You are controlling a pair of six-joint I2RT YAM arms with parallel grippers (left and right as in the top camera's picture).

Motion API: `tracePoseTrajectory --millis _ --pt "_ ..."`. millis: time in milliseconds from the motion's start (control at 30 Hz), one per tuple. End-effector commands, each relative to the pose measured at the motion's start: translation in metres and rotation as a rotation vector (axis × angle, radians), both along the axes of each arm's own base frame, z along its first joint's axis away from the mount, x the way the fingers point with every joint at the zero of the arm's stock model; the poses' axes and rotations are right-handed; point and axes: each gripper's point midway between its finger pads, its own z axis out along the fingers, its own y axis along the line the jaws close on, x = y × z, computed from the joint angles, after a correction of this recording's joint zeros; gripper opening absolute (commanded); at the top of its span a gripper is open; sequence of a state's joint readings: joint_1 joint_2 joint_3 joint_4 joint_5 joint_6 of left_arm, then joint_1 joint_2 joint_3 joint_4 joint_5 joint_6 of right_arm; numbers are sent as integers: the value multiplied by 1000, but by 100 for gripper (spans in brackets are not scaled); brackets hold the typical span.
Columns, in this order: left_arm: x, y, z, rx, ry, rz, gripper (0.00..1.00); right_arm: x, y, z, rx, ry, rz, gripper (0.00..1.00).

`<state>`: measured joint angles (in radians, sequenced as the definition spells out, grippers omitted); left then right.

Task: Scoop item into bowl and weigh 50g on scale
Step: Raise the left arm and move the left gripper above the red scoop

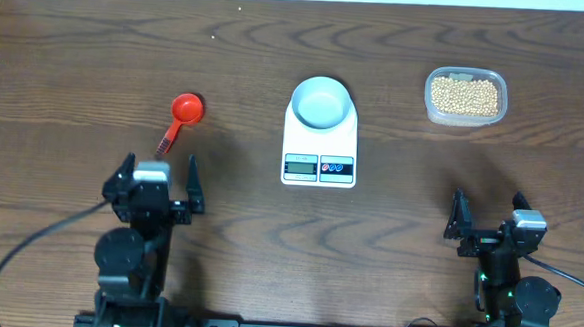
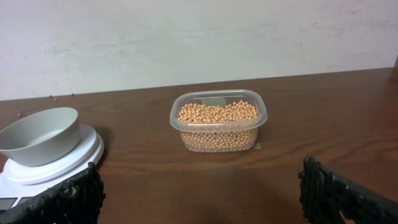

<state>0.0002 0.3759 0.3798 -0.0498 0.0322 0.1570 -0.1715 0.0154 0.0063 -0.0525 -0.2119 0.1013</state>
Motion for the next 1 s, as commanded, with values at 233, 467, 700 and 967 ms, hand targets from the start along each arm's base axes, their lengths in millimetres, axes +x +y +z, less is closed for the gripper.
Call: tracePoseTrajectory --millis 233,467,700,967 --pt "39 -14 51 -20 131 -84 92 0 4 0 -2 1 16 99" --pt "65 -20 65 -44 294 -113 92 0 4 0 -2 1 16 99" --pt "87 -21 71 -58 442 -121 92 0 4 0 -2 1 16 99" --pt "94 -22 54 -74 640 -121 92 0 4 0 -2 1 16 99"
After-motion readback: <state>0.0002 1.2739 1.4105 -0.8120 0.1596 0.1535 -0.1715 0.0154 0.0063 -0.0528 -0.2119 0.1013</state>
